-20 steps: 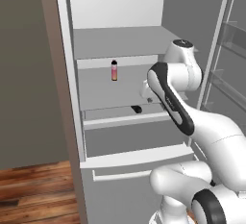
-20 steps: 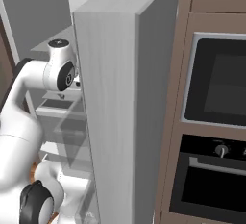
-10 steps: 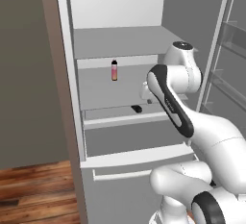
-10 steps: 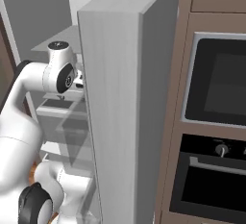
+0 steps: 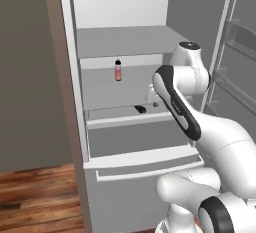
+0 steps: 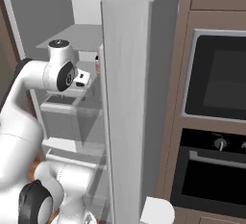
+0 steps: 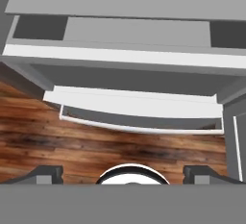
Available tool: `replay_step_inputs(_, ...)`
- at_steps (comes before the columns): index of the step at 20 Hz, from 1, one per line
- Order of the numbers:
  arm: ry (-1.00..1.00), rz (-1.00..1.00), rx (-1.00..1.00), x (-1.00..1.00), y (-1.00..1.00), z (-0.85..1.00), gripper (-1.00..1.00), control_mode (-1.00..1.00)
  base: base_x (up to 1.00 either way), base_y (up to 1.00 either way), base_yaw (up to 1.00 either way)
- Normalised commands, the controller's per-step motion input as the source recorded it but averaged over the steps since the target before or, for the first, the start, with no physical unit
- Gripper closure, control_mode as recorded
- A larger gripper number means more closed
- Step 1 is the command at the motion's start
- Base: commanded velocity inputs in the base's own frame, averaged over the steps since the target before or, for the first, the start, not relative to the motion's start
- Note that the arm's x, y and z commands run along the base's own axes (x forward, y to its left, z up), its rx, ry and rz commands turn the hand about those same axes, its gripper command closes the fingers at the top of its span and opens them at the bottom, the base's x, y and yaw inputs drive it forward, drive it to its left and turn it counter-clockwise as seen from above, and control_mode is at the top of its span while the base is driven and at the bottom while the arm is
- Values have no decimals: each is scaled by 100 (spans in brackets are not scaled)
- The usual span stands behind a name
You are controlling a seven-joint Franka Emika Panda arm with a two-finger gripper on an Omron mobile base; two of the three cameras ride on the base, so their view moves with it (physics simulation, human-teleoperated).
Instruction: Fully open the fridge drawer.
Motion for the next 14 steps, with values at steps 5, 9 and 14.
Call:
replay_step_inputs(5,0,0,0,0,0,0,-100,100,-50,0,0)
replay_step_inputs(9,0,0,0,0,0,0,-100,100,-20,0,0)
replay_step_inputs(14,0,0,0,0,0,0,-100,-100,0,0,0)
